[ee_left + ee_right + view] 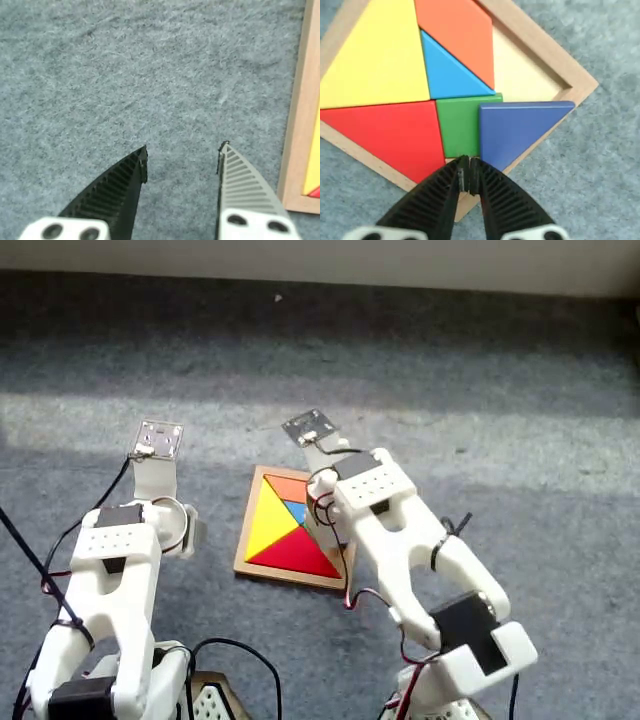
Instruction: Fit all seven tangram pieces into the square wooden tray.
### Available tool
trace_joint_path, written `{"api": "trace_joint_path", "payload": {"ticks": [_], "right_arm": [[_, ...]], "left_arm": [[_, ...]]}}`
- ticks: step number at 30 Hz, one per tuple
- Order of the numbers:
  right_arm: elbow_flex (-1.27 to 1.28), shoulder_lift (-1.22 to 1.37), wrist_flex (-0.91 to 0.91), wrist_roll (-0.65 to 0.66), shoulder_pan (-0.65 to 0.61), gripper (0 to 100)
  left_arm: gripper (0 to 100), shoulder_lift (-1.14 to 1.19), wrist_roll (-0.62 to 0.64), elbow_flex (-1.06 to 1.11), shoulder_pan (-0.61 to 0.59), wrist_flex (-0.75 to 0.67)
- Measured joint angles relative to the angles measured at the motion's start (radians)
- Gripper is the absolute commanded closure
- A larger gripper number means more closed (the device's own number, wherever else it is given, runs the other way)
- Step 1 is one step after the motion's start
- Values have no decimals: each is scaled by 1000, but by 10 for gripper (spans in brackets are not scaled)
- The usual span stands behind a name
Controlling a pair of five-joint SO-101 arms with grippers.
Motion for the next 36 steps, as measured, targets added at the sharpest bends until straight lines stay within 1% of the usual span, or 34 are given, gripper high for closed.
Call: {"api": "trace_joint_path", "payload": {"ticks": [4, 15, 21, 25, 29, 31, 36], "right_arm": [[-74, 94, -2, 0, 0, 992], [-201, 104, -32, 0, 0, 992], [-203, 61, 68, 0, 0, 992], [-203, -31, 124, 0, 68, 992], [-203, -48, 140, 0, 126, 992], [-203, -15, 140, 3, 130, 992], [-203, 112, 140, 57, 135, 992]], "left_arm": [[758, 0, 0, 0, 0, 0], [758, 0, 0, 0, 0, 0], [758, 0, 0, 0, 0, 0], [758, 0, 0, 0, 0, 0], [758, 0, 0, 0, 0, 0], [758, 0, 0, 0, 0, 0], [758, 0, 0, 0, 0, 0]]}}
